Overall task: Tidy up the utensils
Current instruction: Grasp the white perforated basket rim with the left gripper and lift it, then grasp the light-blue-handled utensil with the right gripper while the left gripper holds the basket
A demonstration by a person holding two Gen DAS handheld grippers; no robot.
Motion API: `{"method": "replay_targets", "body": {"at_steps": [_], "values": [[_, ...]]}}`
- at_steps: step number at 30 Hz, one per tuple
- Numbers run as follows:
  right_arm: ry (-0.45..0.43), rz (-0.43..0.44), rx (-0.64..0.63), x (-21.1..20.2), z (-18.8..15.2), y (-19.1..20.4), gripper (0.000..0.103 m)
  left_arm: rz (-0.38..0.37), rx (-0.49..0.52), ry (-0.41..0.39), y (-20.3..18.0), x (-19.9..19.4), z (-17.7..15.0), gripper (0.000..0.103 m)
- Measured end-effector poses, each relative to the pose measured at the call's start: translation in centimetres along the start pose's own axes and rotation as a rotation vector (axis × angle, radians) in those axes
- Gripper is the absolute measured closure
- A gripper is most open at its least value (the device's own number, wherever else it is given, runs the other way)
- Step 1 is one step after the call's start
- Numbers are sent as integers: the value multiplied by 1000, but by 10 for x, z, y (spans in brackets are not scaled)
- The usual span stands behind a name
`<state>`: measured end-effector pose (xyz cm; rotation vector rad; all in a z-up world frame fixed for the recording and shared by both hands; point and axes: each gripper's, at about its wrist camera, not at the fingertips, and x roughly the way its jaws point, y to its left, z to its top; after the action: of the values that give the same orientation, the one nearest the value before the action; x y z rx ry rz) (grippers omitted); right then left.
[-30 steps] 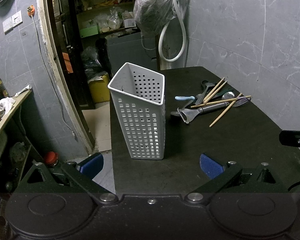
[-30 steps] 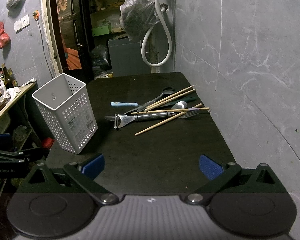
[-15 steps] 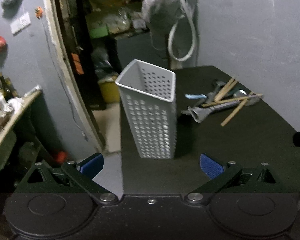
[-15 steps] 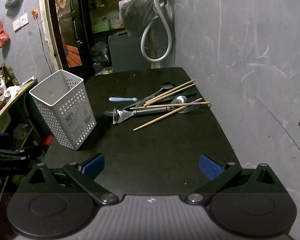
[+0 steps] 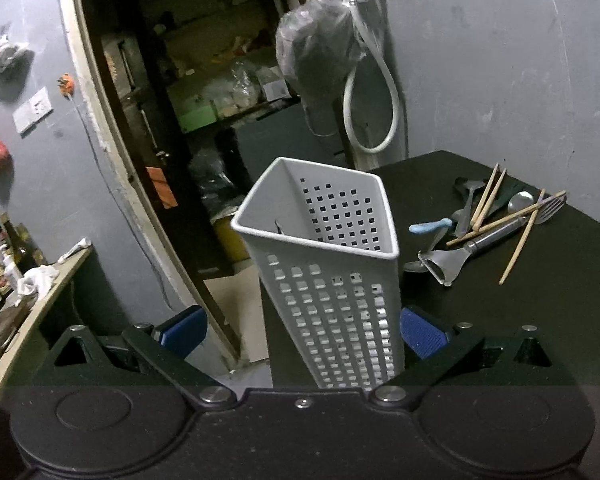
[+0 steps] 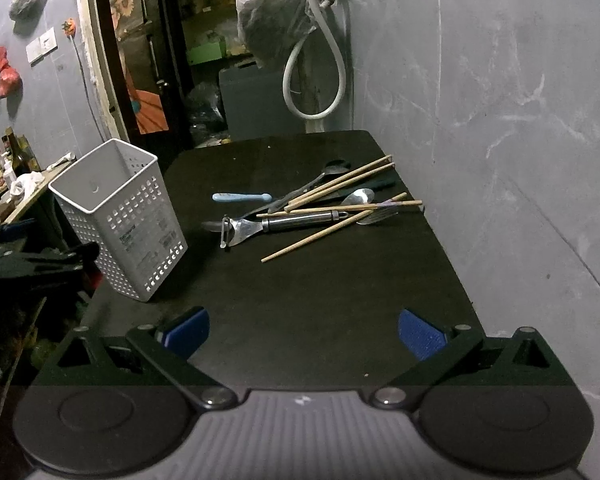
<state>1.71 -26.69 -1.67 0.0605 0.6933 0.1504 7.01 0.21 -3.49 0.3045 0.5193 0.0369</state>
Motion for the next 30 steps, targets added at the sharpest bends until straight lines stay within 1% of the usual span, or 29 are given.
{"method": "replay_targets", "body": {"at_steps": [2, 5, 7, 9, 12, 15, 17, 19, 20, 23, 27, 30], "values": [[9, -20, 15, 2, 0, 1, 0, -27, 18, -14, 0, 8, 2, 1], [19, -65, 44, 6, 1, 4, 0, -103, 50, -50, -5, 18, 5, 1], [20, -106, 61, 6, 3, 7, 0, -115, 74, -58, -9, 26, 6, 1], [22, -140, 71, 5, 4, 12, 0, -108, 56, -73, -9, 34, 9, 1], [30, -187, 94, 6, 3, 20, 0, -106, 22, -38, -7, 49, 11, 1], [38, -219, 109, 9, 1, 30, 0, -160, 18, -14, -3, 60, 11, 1], [47, -224, 98, 10, 0, 40, 0, -181, 21, -13, -1, 62, 9, 2], [40, -230, 83, 9, -1, 50, 0, -214, 8, -15, 5, 64, 8, 12], [34, -231, 73, 9, -1, 54, 0, -235, 6, -22, 7, 63, 7, 22], [36, -229, 53, 10, 0, 63, 0, -262, 17, -28, 12, 64, 6, 23], [47, -218, 27, 15, 4, 68, 0, -247, -4, -29, 13, 64, 4, 23], [48, -197, 20, 25, 8, 63, 0, -257, -1, -29, 12, 61, 5, 24]]}}
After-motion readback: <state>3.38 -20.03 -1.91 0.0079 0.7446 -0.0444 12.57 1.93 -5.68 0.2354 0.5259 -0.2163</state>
